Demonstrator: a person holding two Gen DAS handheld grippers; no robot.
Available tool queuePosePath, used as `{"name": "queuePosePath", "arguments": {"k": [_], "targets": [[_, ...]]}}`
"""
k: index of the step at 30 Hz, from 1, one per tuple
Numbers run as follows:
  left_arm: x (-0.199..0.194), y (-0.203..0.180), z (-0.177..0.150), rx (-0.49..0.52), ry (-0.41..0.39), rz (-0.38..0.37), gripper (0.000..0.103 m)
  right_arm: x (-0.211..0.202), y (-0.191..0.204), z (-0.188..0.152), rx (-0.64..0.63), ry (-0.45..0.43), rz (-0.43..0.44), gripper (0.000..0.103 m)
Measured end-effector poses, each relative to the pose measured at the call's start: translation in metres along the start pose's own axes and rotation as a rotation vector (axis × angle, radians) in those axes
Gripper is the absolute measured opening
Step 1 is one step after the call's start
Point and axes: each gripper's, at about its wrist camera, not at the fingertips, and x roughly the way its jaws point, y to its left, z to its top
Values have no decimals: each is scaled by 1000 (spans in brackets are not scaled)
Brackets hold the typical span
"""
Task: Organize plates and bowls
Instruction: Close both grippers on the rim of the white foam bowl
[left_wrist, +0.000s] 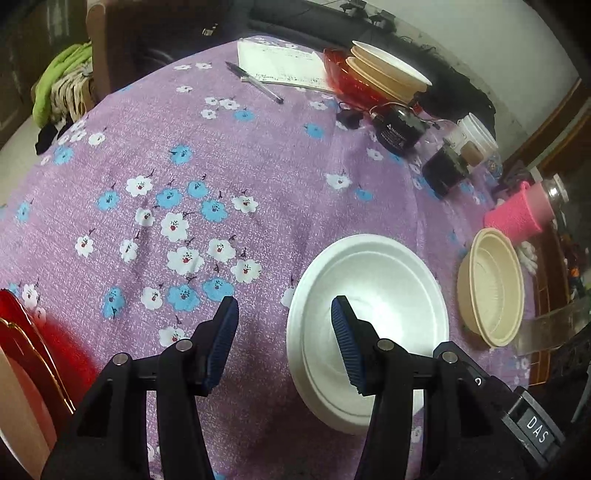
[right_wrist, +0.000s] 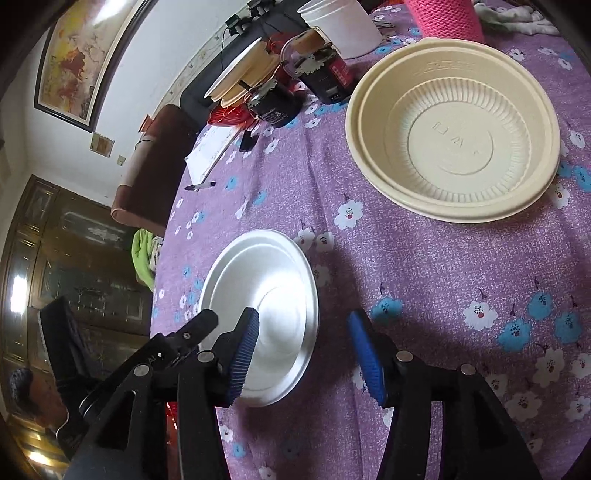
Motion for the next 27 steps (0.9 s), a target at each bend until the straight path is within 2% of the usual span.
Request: {"name": "queuePosePath", "arguments": {"k": [1, 3, 5, 10, 13, 15, 17, 19, 20, 27], "targets": [[2, 0, 0, 2, 6, -3, 48, 1, 0, 0, -1, -1, -5, 54], [6, -1, 0, 4, 16, -9, 38, 4, 0, -2, -3, 6, -8, 54], [6, -2, -1, 6, 12, -9, 37, 6, 2, -3, -9, 4, -9, 54], [8, -1, -1, 6, 6, -1, 24, 10, 4, -4, -21, -2, -20, 54], [8, -1, -2, 1, 6, -7, 20, 17, 1, -4, -14, 24, -10, 54], [8, -1, -3, 2, 4, -7, 13, 24, -1, -5, -3, 51, 3, 53], [9, -2, -3, 3, 6, -10, 12, 30, 0, -7, -13, 65, -2, 47], [7, -4, -4, 11, 0, -17, 12, 33, 4, -9, -45, 62, -21, 24], [6, -6, -4, 15, -3, -13, 11, 34, 5, -10, -59, 62, -22, 20], [4, -8, -5, 18, -16, -11, 11, 33, 6, -11, -58, 48, -32, 17]]}}
